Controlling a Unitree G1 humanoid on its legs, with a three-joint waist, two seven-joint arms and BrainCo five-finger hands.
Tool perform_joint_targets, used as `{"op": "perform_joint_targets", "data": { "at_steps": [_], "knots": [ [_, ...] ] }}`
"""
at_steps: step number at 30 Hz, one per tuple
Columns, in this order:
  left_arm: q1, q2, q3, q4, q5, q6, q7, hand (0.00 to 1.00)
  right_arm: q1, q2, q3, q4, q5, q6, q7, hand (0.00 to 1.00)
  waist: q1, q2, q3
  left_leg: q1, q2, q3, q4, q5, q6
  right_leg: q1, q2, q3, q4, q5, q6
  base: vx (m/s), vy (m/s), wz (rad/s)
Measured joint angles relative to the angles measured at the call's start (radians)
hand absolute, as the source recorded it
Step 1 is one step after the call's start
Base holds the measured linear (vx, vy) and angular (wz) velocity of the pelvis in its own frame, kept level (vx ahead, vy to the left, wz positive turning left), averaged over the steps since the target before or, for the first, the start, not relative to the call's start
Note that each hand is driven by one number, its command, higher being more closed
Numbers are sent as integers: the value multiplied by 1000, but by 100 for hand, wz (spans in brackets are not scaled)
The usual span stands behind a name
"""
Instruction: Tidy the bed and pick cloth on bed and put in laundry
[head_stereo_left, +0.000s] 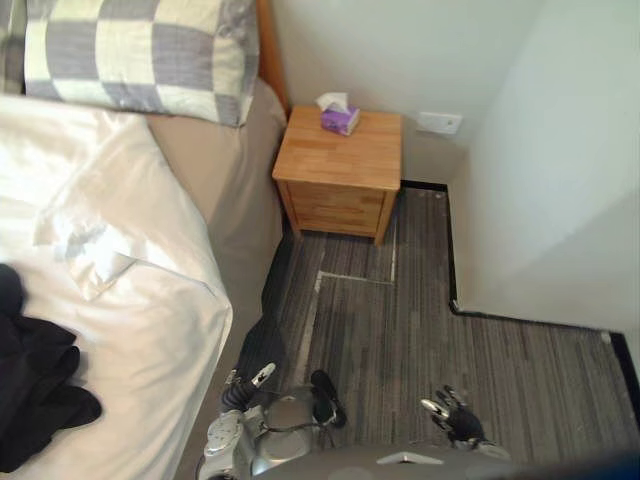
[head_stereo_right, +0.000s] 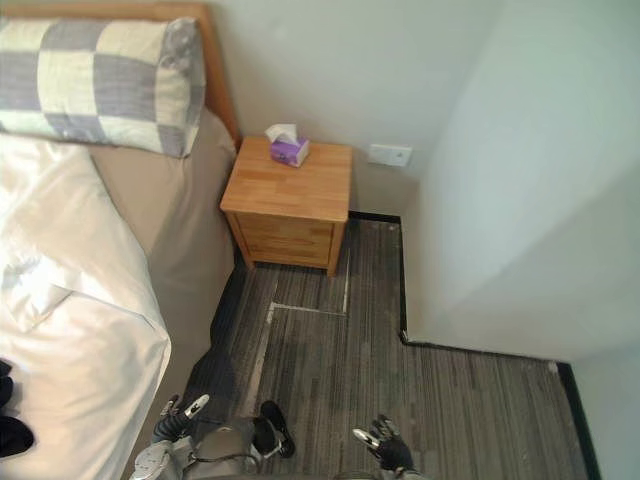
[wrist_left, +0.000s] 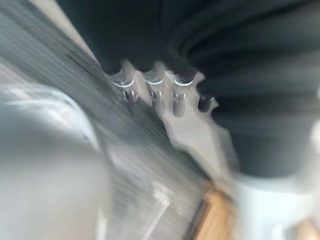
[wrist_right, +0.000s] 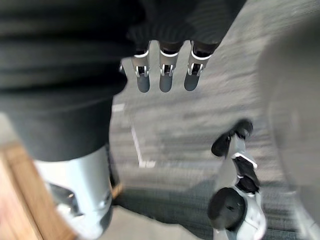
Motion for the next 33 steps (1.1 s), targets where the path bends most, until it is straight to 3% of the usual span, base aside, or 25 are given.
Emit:
{"op": "perform_joint_targets", "data": {
  "at_steps": [1, 3, 5, 6, 7, 9, 11, 13, 15, 17, 19, 20, 21, 22, 23, 24, 25, 28, 29, 30, 33],
  "knots": [
    [-10, 6, 10, 19, 0, 10, 6, 0, -13, 1, 2, 7, -7, -1, -2, 0, -5, -23, -11, 4, -34, -6, 11, -11, -7, 3, -27, -10, 31, -2, -9, 381, 162, 56],
    [-11, 12, 14, 28, -3, 35, 21, 0, -65, -16, 6, 9, -25, 0, -2, 0, -1, -9, -11, 41, -52, -33, 52, -100, -11, -41, -65, 1, 228, 51, 9, 435, 119, 48],
    [-10, 18, 11, 41, 5, 45, 21, 0, -72, -16, 8, 10, -25, 0, -2, 0, -4, -9, -8, 94, -80, -82, 49, -136, -35, -133, -112, 11, 519, 104, 26, 387, 111, 57],
    [-10, 28, 12, 62, 20, 46, 22, 0, -65, -18, 12, 10, -24, -1, -1, 0, -6, -5, -5, 162, -105, -119, 13, -150, -58, -232, -154, 22, 776, 94, 18, 349, 109, 83],
    [-9, 34, 8, 81, 32, 51, 22, 0, -53, -28, 26, 8, -25, -2, 0, 0, -14, 4, -3, 228, -125, -163, -33, -151, -70, -309, -175, 12, 894, 53, -3, 332, 96, 82],
    [-4, 49, -25, 101, 31, 52, 21, 0, -47, -45, 55, -5, -20, -11, 2, 0, -36, 23, 3, 297, -141, -236, -95, -140, -87, -425, -188, 6, 938, -20, -15, 259, 57, 97],
    [-4, 62, -46, 106, 30, 52, 20, 0, -52, -50, 57, -8, -17, -13, 1, 0, -43, 20, 6, 338, -141, -315, -118, -135, -96, -522, -182, 13, 878, -77, -15, 327, -19, 142],
    [-7, 68, -63, 105, 28, 53, 18, 0, -53, -50, 64, -7, 1, -15, 0, 0, -45, 16, 8, 370, -136, -423, -125, -140, -110, -593, -140, 69, 704, -96, -30, 356, -109, 177],
    [-15, 49, -45, 95, 30, 53, 10, 0, -53, -45, 68, -11, 39, -26, 0, 0, -60, 18, 8, 379, -125, -601, -116, -157, -123, -627, -59, 251, 420, -69, -25, 350, -194, 213],
    [-13, 22, 17, 84, 30, 47, 6, 0, -52, -41, 99, -12, 56, -44, 1, 0, -57, 16, 9, 377, -124, -707, -89, -183, -137, -640, -10, 369, 292, -16, -29, 381, -319, 193],
    [6, 7, 53, 58, 35, 28, 1, 0, -45, -38, 142, -18, 57, -61, 2, 0, -56, 3, 4, 377, -133, -777, -40, -226, -157, -631, 15, 434, 241, 66, -63, 441, -410, 144],
    [16, -22, 62, 58, 35, 17, -1, 0, -48, -67, 159, -39, 56, -66, 0, 0, -42, 39, -3, 376, -95, -788, -24, -243, -194, -629, 25, 383, 276, 34, -92, 421, -341, 86],
    [19, -50, 63, 55, 48, 9, -1, 0, -65, -75, 175, -55, 57, -66, -5, 0, -34, 78, -11, 376, -62, -768, -30, -238, -211, -625, 39, 345, 283, 17, -106, 421, -312, 76],
    [19, -57, 62, 55, 54, 7, -1, 0, -70, -73, 182, -58, 57, -65, -6, 0, -35, 81, -9, 376, -53, -761, -34, -232, -221, -622, 40, 327, 284, 14, -113, 406, -278, 81],
    [20, -71, 63, 50, 53, -1, -1, 0, -82, -60, 209, -71, 56, -55, -8, 0, -36, 87, -11, 377, -30, -732, -51, -198, -274, -602, 33, 281, 280, 8, -123, 398, -310, 105],
    [20, -70, 60, 47, 51, -8, -2, 0, -83, -42, 212, -80, 57, -42, -13, 0, -39, 81, -8, 376, -10, -659, -51, -176, -299, -560, 16, 229, 260, 3, -136, 315, -255, 116],
    [20, -68, 60, 45, 51, -9, -2, 0, -82, -38, 212, -82, 57, -36, -19, 0, -44, 77, -8, 378, 3, -612, -51, -175, -300, -539, 9, 205, 249, 1, -140, 248, -238, 124],
    [32, -60, 53, 21, 65, -6, -11, 0, -71, -33, 211, -82, 86, -2, -69, 0, -59, 56, -8, 395, 62, -332, -119, -157, -320, -412, -34, 73, 196, -2, -144, 155, -130, 151],
    [35, -60, 51, 21, 73, -6, -11, 0, -64, -33, 207, -83, 104, 0, -85, 0, -59, 57, -14, 394, 69, -271, -162, -119, -324, -390, -39, 45, 194, -2, -144, 91, 1, 124],
    [39, -66, 54, 19, 77, -6, -10, 0, -54, -33, 202, -87, 153, 0, -107, 0, -57, 65, -21, 388, 87, -202, -190, -18, -322, -372, -35, 17, 190, -3, -141, 63, 69, 119],
    [47, -53, 66, 19, 100, -4, -9, 0, -33, 14, 159, -84, 264, -3, -152, 0, -41, 30, -63, 389, 75, -165, -218, -18, -324, -352, -37, 1, 140, 4, -119, 61, 69, 34]
  ]
}}
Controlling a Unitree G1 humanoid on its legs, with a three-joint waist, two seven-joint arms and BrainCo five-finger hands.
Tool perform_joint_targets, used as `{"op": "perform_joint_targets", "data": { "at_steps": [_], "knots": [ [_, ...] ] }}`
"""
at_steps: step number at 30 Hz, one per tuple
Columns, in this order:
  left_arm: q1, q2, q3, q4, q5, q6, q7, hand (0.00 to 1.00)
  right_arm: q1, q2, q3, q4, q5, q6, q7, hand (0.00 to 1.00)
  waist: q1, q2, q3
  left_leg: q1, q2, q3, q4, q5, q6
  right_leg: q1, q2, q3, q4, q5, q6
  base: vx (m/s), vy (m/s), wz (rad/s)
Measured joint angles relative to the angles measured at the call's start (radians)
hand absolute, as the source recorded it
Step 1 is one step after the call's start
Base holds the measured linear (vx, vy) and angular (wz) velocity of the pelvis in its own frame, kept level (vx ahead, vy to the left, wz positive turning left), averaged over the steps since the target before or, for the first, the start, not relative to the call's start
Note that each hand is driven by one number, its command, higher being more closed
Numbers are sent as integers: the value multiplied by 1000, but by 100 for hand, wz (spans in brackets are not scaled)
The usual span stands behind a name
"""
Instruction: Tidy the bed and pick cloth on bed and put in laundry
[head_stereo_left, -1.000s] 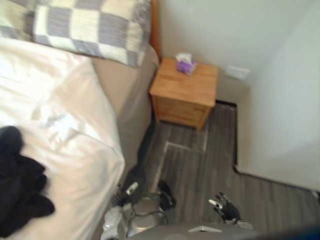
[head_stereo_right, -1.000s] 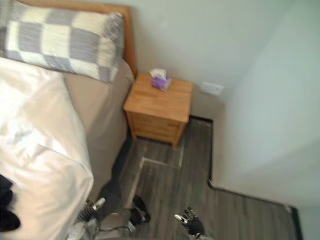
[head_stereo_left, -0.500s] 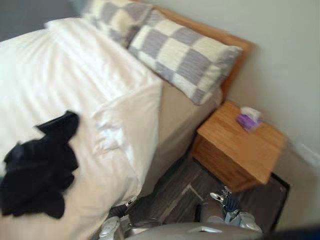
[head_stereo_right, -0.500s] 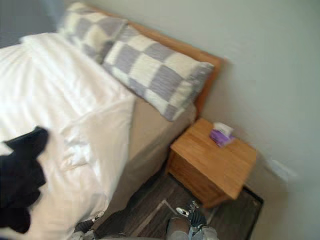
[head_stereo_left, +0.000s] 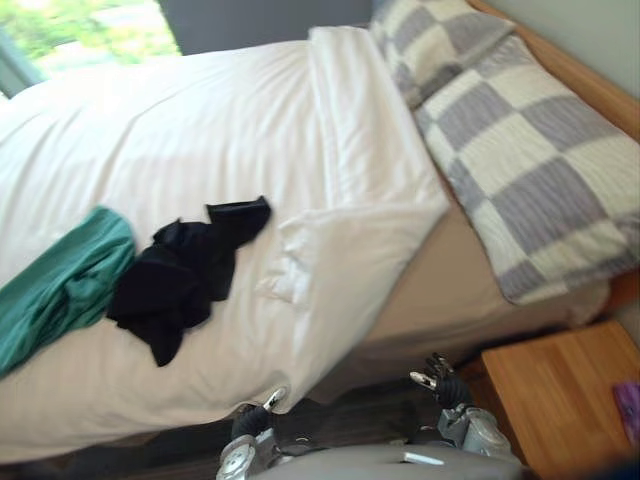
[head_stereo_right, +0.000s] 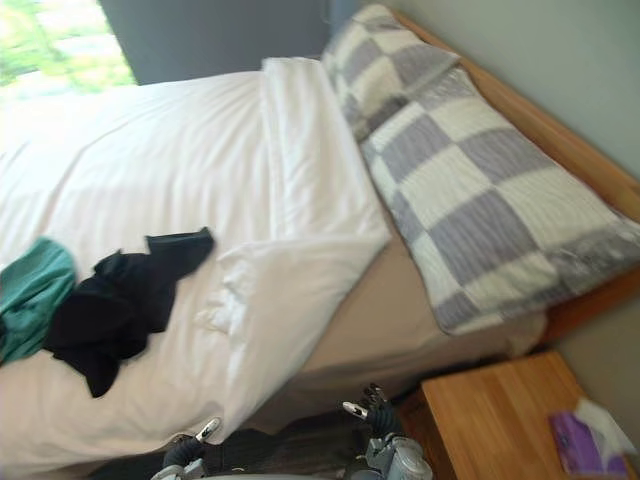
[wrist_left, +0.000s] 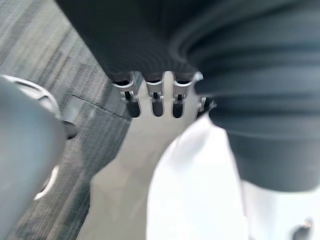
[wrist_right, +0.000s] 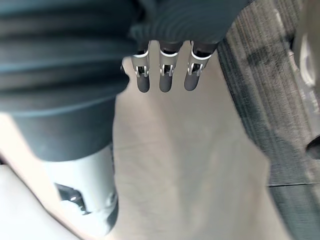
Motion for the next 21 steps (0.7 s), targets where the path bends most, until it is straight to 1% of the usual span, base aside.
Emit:
{"op": "perform_joint_targets", "data": {
  "at_steps": [1, 2, 3, 4, 5, 6, 7, 9, 11, 12, 13, 14, 15, 16, 18, 19, 20, 21],
  "knots": [
    [-1, 4, 2, 0, 1, 1, 0, 0, 3, 12, -7, 1, 10, -1, -8, 0, 2, -1, -1, -1, -3, 2, -2, 0, 0, 6, 0, 0, -11, 4, 6, 66, 21, -14],
    [-2, 13, 7, 2, 12, 3, 1, 0, 10, 31, -24, 2, 27, -11, -19, 0, 4, -17, -10, 1, -9, 3, -2, 0, 0, 23, 0, 0, -38, 10, 15, 60, 9, -8],
    [-2, 23, 7, 9, 22, 20, 4, 0, 28, 38, -43, 0, 32, -40, -40, 0, 3, -25, -19, 7, -13, 3, -1, 2, 2, 38, -2, 0, -59, 19, 28, 42, 5, -3],
    [-2, 23, 6, 10, 23, 22, 6, 0, 32, 38, -45, 0, 32, -47, -46, 0, 3, -25, -20, 8, -14, 3, -1, 2, 2, 42, -2, 0, -61, 22, 31, 0, 0, 0],
    [-6, 24, 7, 10, 37, 37, 9, 0, 45, 37, -74, -8, 30, -79, -78, 0, 2, -24, -20, 20, -15, 5, -1, 4, 5, 58, -2, 0, -70, 32, 33, 0, 0, 0],
    [-12, 23, 7, 14, 39, 55, 10, 0, 67, 29, -90, -37, 26, -100, -120, 0, 2, -19, -20, 24, -15, 8, -4, 7, 5, 65, -1, 1, -74, 38, 33, 0, 0, 0],
    [-13, 23, 7, 15, 39, 62, 10, 0, 71, 25, -94, -48, 24, -106, -133, 0, 2, -17, -21, 24, -15, 9, -8, 9, 4, 65, -1, 1, -74, 39, 33, -47, -8, -4],
    [-16, 24, 6, 20, 39, 86, 10, 0, 82, 12, -129, -138, 0, -121, -203, 0, -3, -11, -22, 38, -15, 15, -39, 29, 0, 64, 6, 3, -77, 45, 32, -81, -32, -7],
    [-15, 26, 4, 29, 38, 100, 9, 0, 100, -14, -146, -282, -25, -130, -262, 0, -11, 5, -27, 45, -15, 22, -81, 52, -8, 58, 17, 3, -84, 46, 32, -105, -70, -2],
    [-14, 25, 0, 32, 36, 106, 8, 0, 108, -34, -165, -381, -53, -128, -295, 0, -18, 9, -30, 53, -15, 25, -110, 68, -11, 55, 25, 4, -85, 46, 32, -92, -70, 3],
    [-13, 26, -3, 32, 35, 107, 8, 0, 109, -40, -172, -417, -60, -126, -305, 0, -18, 11, -31, 56, -14, 26, -115, 72, -11, 53, 29, 5, -85, 46, 32, -102, -92, -3],
    [-12, 27, -7, 31, 29, 109, 8, 0, 107, -58, -194, -509, -89, -124, -322, 0, -17, 14, -33, 55, -8, 29, -116, 72, -12, 48, 35, 10, -85, 46, 32, -93, -79, -8],
    [-12, 28, -8, 29, 28, 109, 7, 0, 106, -72, -210, -578, -109, -119, -324, 0, -18, 13, -33, 53, -5, 30, -117, 73, -12, 46, 40, 18, -87, 46, 32, -186, -107, -10],
    [-6, 33, -12, 29, 27, 108, 7, 0, 97, -103, -230, -677, -151, -100, -317, 0, -19, 8, -36, 42, -4, 28, -120, 75, -9, 46, 45, 33, -103, 46, 32, -168, -72, -9],
    [1, 39, -15, 24, 25, 108, 7, 0, 91, -126, -233, -731, -170, -87, -312, 0, -21, 3, -35, 36, -7, 26, -121, 80, -2, 46, 46, 37, -118, 46, 31, -165, -63, -8],
    [11, 49, -21, 16, 3, 107, 8, 0, 81, -151, -232, -781, -192, -60, -283, 0, -24, -4, -32, 30, -12, 22, -122, 87, 4, 46, 47, 52, -134, 42, 27, -130, -42, -10],
    [13, 53, -23, 16, -3, 106, 8, 0, 76, -158, -229, -791, -199, -51, -276, 0, -25, -6, -32, 27, -15, 20, -122, 89, 7, 45, 46, 56, -138, 39, 24, -170, -47, -6],
    [14, 69, -39, 17, -9, 106, 8, 0, 61, -180, -223, -808, -212, -29, -253, 0, -32, -9, -33, 15, -21, 11, -122, 98, 13, 38, 44, 59, -146, 32, 14, -139, -33, 8]
  ]
}}
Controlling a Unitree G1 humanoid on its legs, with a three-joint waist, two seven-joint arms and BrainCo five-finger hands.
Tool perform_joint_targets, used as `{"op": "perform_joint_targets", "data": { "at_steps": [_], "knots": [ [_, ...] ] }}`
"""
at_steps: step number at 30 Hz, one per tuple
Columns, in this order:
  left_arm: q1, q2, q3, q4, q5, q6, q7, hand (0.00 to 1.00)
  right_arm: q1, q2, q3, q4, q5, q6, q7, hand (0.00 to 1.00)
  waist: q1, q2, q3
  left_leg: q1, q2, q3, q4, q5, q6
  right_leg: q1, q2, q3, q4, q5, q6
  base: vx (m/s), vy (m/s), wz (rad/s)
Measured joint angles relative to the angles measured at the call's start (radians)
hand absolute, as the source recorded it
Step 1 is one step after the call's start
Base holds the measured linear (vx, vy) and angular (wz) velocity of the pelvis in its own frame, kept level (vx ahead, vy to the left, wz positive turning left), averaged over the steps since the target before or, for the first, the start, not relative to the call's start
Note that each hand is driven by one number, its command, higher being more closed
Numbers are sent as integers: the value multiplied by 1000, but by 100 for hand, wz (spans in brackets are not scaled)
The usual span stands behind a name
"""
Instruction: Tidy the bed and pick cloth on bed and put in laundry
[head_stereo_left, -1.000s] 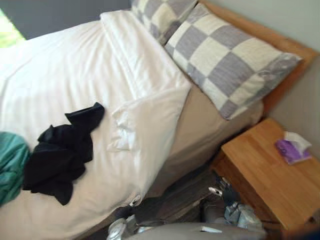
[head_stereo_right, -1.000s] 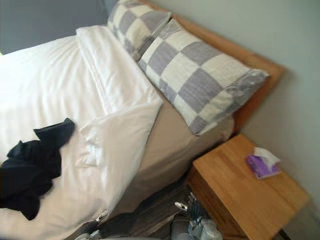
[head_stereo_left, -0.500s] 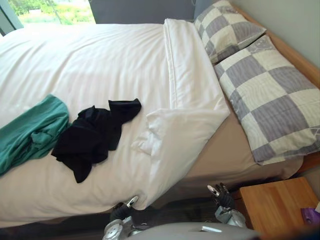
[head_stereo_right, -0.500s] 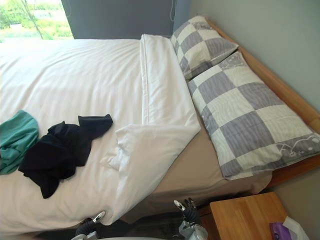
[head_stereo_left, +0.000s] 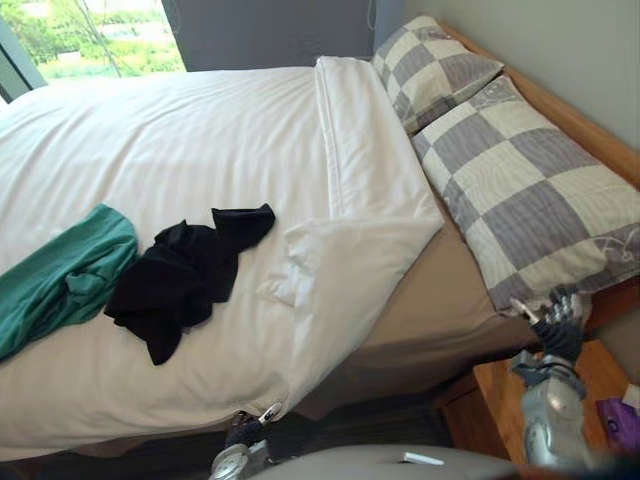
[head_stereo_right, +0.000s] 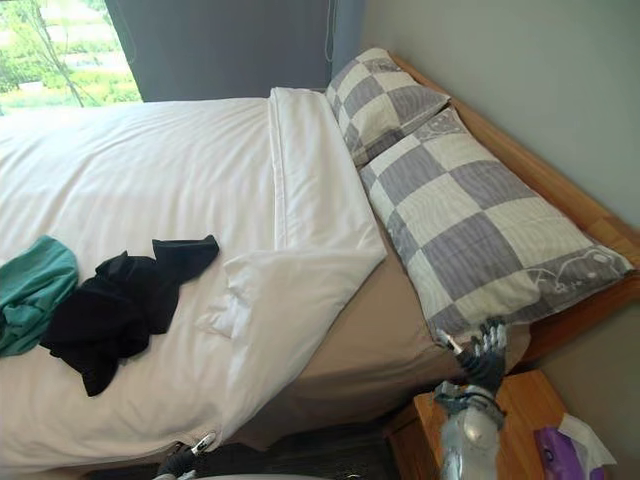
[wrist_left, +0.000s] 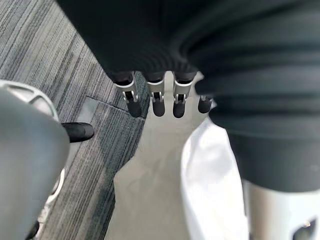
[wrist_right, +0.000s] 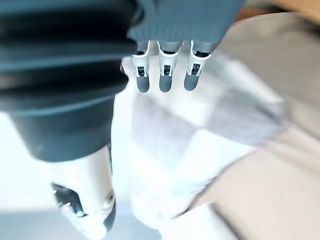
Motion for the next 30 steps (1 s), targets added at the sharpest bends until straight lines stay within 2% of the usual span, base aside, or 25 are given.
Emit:
{"op": "perform_joint_targets", "data": {
  "at_steps": [2, 5, 10, 13, 15, 16, 17, 19, 20, 22, 23, 24, 27, 30],
  "knots": [
    [8, 14, -16, 1, -1, 0, 0, 0, -21, -43, 27, -18, -27, 37, 25, 0, -14, 2, 1, -13, -4, -21, 0, 12, 8, -14, -2, -3, -1, -1, 0, -189, -25, 20],
    [32, 35, -28, 29, -2, 6, 6, 0, -79, -121, 138, -22, -80, 95, 66, 0, -14, 3, 1, -19, -7, -35, 0, 13, 10, -12, -2, -4, -5, 1, 6, -135, 7, 9],
    [58, 46, -50, 43, 0, 25, 42, 0, -168, -156, 266, -16, -147, 164, 91, 0, 0, 0, 2, -62, -19, -80, 0, 23, 25, -28, -4, -11, -26, 17, 19, -42, 21, 22],
    [56, 61, -51, 44, 11, 42, 45, 0, -250, -156, 350, 22, -177, 202, 86, 0, 22, -23, 15, -65, -27, -99, 0, 32, 40, -21, -8, -21, -34, 37, 8, 28, 35, 18],
    [41, 83, -53, 44, 19, 53, 51, 0, -332, -153, 405, 59, -194, 226, 78, 0, 38, -51, 35, -75, -30, -124, 0, 38, 48, -9, -4, -33, -39, 49, 3, 34, -1, 34],
    [19, 99, -52, 43, 20, 72, 68, 0, -408, -152, 435, 97, -194, 242, 64, 0, 44, -81, 57, -85, -32, -143, 0, 44, 51, -8, -3, -30, -41, 58, 4, 10, 10, 35],
    [15, 101, -52, 43, 20, 74, 68, 0, -417, -151, 437, 102, -194, 244, 61, 0, 45, -85, 61, -86, -32, -146, 0, 45, 52, -8, -3, -30, -41, 59, 5, 1, 19, 35],
    [-25, 125, -53, 41, 41, 108, 86, 0, -519, -149, 460, 151, -196, 267, 26, 0, 71, -114, 97, -105, -24, -169, 0, 53, 54, -15, 6, -27, -43, 90, 15, -10, 23, 29],
    [-34, 129, -53, 41, 50, 114, 89, 0, -537, -149, 462, 157, -196, 270, 17, 0, 73, -119, 103, -112, -19, -173, 0, 56, 54, -21, 10, -23, -43, 103, 11, -35, 53, 24],
    [-87, 157, -53, 24, 60, 136, 110, 0, -653, -149, 472, 190, -199, 271, -17, 0, 99, -125, 139, -177, 18, -190, 1, 71, 52, -85, 44, 5, -44, 188, -1, -47, 66, 17],
    [-97, 164, -52, 19, 60, 139, 112, 0, -678, -149, 473, 200, -202, 271, -25, 0, 100, -129, 147, -190, 23, -194, 2, 75, 51, -96, 49, 6, -47, 200, -6, -66, 72, 19],
    [-129, 185, -52, 10, 60, 151, 123, 0, -744, -150, 473, 227, -218, 271, -48, 0, 107, -143, 174, -218, 32, -202, 2, 84, 52, -116, 58, 10, -56, 225, -10, -59, 54, 15],
    [-178, 218, -51, -26, 61, 170, 149, 0, -847, -151, 475, 253, -233, 271, -79, 0, 141, -177, 223, -262, 37, -204, 2, 89, 55, -150, 66, 40, -74, 248, -7, -58, 48, 5],
    [-212, 231, -49, -48, 62, 180, 158, 0, -925, -155, 498, 274, -261, 276, -97, 0, 154, -192, 256, -304, 43, -210, 4, 101, 56, -188, 72, 53, -77, 264, -3, -31, 30, 9]
  ]
}}
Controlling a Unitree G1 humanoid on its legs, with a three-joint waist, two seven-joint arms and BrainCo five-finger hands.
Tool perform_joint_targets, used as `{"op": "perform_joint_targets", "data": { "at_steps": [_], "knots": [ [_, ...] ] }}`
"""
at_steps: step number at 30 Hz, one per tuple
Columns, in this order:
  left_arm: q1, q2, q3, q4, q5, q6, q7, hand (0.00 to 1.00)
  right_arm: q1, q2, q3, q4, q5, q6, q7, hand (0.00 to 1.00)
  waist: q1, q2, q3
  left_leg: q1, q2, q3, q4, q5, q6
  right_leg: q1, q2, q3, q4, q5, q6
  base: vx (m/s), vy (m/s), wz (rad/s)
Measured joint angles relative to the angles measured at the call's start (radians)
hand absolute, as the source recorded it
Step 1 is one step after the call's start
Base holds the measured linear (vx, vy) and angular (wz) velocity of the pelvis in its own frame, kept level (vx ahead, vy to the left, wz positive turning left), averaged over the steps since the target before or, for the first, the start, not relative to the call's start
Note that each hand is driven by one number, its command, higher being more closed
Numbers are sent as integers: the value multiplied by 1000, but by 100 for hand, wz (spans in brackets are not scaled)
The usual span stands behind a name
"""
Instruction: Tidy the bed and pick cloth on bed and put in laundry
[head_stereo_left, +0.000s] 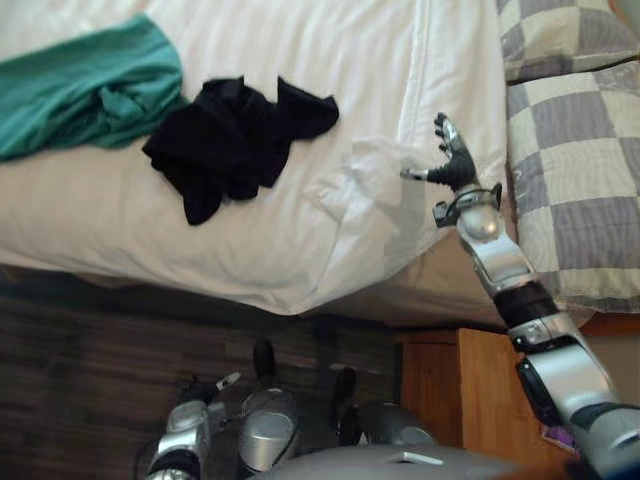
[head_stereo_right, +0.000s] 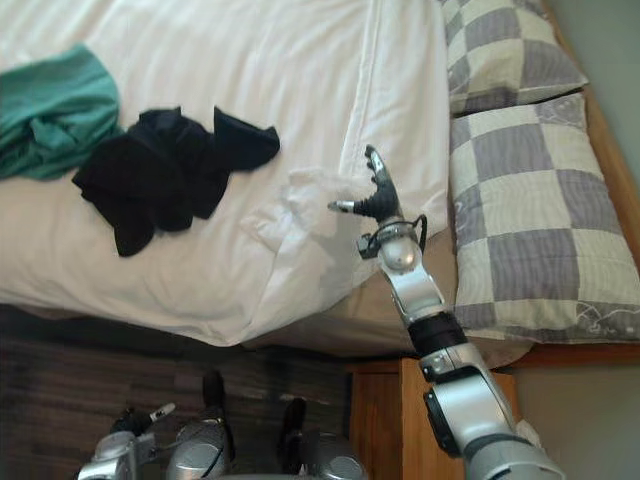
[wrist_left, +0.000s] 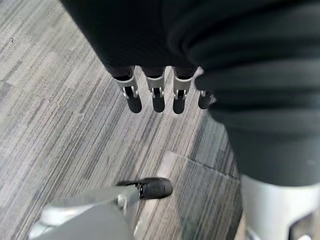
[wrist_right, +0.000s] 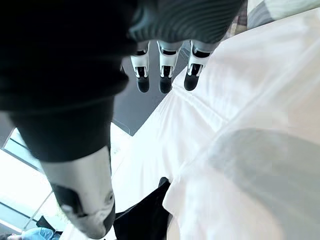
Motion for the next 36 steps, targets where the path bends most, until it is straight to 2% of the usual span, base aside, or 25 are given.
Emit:
{"op": "perform_joint_targets", "data": {
  "at_steps": [4, 6, 9, 10, 13, 15, 16, 18, 20, 22, 25, 28, 32, 34, 36],
  "knots": [
    [-47, 8, 0, -11, 34, 15, 25, 0, -55, -14, 41, 21, -75, 36, -1, 0, 25, -19, 43, -39, 5, -9, 3, 18, -5, -30, 6, 0, -8, 5, -2, 1, -3, 5],
    [-81, 7, -3, -20, 34, 23, 39, 0, -111, -35, 61, 75, -91, 81, 3, 0, 29, -25, 61, -78, 13, -19, 3, 31, -5, -57, 17, 0, -25, 22, -4, 19, -17, 9],
    [-108, 8, -24, -34, 33, 40, 42, 0, -185, -40, 83, 138, -126, 122, 28, 0, 32, -27, 77, -108, 18, -21, 3, 37, -7, -83, 22, 0, -30, 24, -5, 38, -15, 2],
    [-112, 9, -38, -40, 33, 44, 43, 0, -195, -46, 92, 144, -136, 128, 38, 100, 32, -26, 78, -116, 18, -21, 3, 38, -8, -91, 22, 0, -31, 24, -5, 52, -17, -1],
    [-150, 7, -86, -49, 25, 64, 62, 0, -253, -115, 175, 210, -256, 142, 132, 100, 32, -19, 84, -167, 17, -23, 3, 57, 1, -132, 23, -2, -45, 24, -5, 48, -10, 4],
    [-159, 6, -115, -49, 23, 65, 62, 0, -269, -130, 178, 244, -287, 149, 176, 100, 32, -6, 94, -171, 12, -24, 3, 61, 4, -132, 20, -2, -53, 24, -5, 47, 8, 5],
    [-170, -6, -142, -49, 15, 62, 59, 0, -308, -164, 185, 287, -305, 145, 233, 100, 30, 23, 112, -176, 5, -24, 3, 68, 6, -135, 14, -3, -55, 24, -5, 41, 21, 3],
    [-181, -7, -163, -49, 3, 62, 54, 0, -349, -203, 191, 302, -306, 136, 267, 100, 27, 48, 127, -184, -2, -24, 3, 68, 5, -139, 7, -3, -64, 22, -5, 16, 15, 1],
    [-187, 3, -162, -50, -16, 57, 29, 0, -367, -232, 194, 305, -271, 125, 268, 100, 26, 57, 131, -196, -14, -22, 3, 64, 0, -147, -4, -3, -71, 5, -7, 0, 0, 0],
    [-187, 8, -162, -50, -23, 54, 6, 0, -363, -234, 194, 314, -191, 122, 256, 100, 26, 58, 132, -199, -21, -18, 3, 66, 0, -149, -10, -1, -75, -11, -8, 0, 0, 0],
    [-187, 9, -164, -51, -24, 42, -23, 0, -321, -233, 181, 302, -59, 102, 186, 100, 24, 59, 131, -193, -29, -9, 3, 70, 1, -142, -18, 0, -76, -33, -18, 8, 3, 1],
    [-181, -7, -188, -53, -24, 25, -44, 0, -194, -204, 88, 206, 14, 78, 114, 100, 24, 60, 131, -170, -29, 11, 3, 71, 1, -125, -20, 4, -78, -34, -18, 22, 7, -12],
    [-131, -33, -193, -96, -22, 3, -51, 0, 1, -116, -8, 76, 72, 60, 25, 100, -7, 62, 127, -88, -34, 39, 3, 65, -5, -59, -29, 28, -76, -41, -10, 36, 6, -21],
    [-107, -52, -197, -91, -21, -1, -51, 0, 143, -83, -43, -22, 73, 48, -9, 100, -36, 74, 88, -71, -37, 46, -1, 52, -16, -51, -33, 34, -66, -58, -16, 50, 2, -13],
    [-77, -64, -198, -87, -19, -3, -50, 0, 245, -55, -56, -71, 67, 46, -21, 100, -46, 78, 54, -51, -36, 62, -1, 47, -17, -39, -34, 50, -63, -69, -7, 61, -3, -22]
  ]
}}
